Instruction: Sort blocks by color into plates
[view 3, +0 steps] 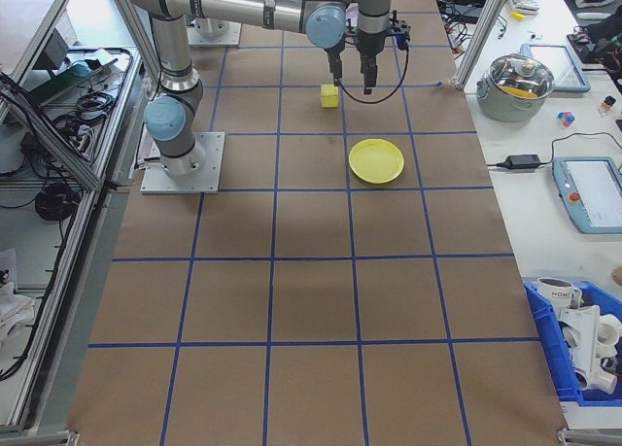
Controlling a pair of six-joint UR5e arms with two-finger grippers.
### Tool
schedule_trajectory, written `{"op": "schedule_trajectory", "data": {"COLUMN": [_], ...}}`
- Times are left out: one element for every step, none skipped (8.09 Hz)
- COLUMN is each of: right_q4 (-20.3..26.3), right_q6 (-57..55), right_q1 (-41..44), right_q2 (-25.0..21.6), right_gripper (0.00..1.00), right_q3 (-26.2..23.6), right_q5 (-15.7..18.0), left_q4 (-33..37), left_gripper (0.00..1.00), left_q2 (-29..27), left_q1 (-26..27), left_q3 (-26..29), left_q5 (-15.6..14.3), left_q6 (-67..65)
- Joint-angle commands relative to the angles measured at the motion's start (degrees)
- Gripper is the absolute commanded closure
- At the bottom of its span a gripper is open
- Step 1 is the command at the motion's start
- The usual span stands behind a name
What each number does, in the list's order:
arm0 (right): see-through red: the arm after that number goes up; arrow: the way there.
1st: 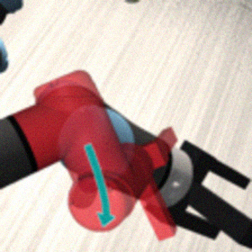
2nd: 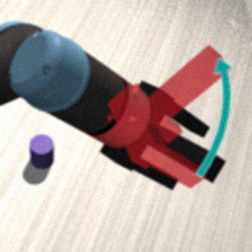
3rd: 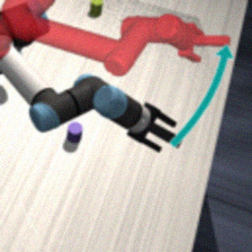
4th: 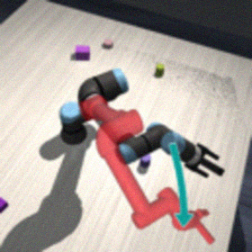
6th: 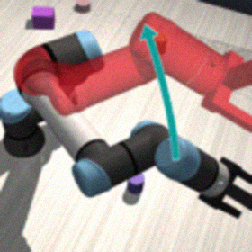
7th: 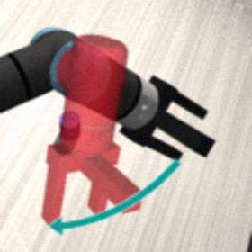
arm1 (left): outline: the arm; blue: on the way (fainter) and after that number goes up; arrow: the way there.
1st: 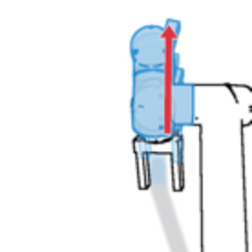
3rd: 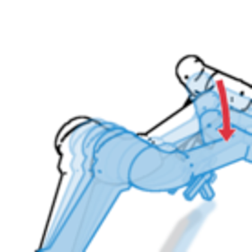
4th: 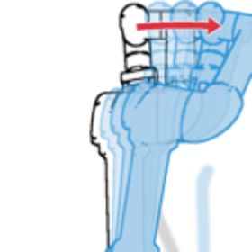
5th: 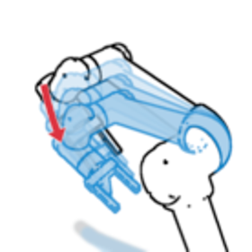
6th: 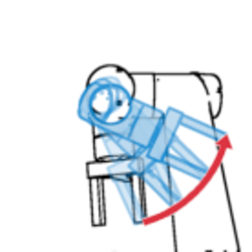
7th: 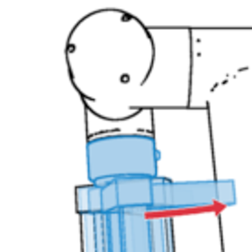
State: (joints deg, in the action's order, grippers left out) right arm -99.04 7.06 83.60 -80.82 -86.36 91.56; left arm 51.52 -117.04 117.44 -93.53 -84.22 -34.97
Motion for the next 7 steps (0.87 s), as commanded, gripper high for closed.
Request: {"op": "schedule_trajectory", "data": {"right_q4": [-1.15, -1.42, -1.25, -1.16, -1.33, -1.6, -2.82], "right_q6": [1.37, 3.81, 3.66, 2.88, -1.65, -7.7, -9.68], "right_q1": [0.07, 0.16, 0.59, 2.25, 5.05, 8.38, 11.55], "right_q2": [0.4, 0.23, 0.05, 0.57, 0.93, 1.37, 2.76], "right_gripper": [0.0, 0.0, 0.0, 0.0, 0.0, 0.0, 0.0], "right_q3": [-0.21, -0.21, -0.38, -1.17, -3.09, -4.67, -5.13], "right_q5": [-0.24, -0.07, -0.41, -1.9, -2.7, -2.7, -2.44], "left_q4": [15.04, 18.58, 23.23, 28.93, 35.6, 42.89, 43.49], "left_gripper": [0.0, 0.0, 0.0, 0.0, 0.0, 0.0, 0.0], "left_q2": [8.63, 11.37, 14.35, 17.43, 20.33, 21.66, 22.46], "left_q1": [-6.23, -11.22, -16.57, -20.98, -23.72, -25.57, -25.77], "left_q3": [3.6, 5.01, 6.76, 9.56, 13.77, 17.81, 19.77], "left_q5": [-5.47, -8.57, -8.51, -8.33, -8.16, -8.42, -8.59], "left_q6": [14.05, 21.71, 25.61, 28.61, 30.81, 31.18, 32.23]}}
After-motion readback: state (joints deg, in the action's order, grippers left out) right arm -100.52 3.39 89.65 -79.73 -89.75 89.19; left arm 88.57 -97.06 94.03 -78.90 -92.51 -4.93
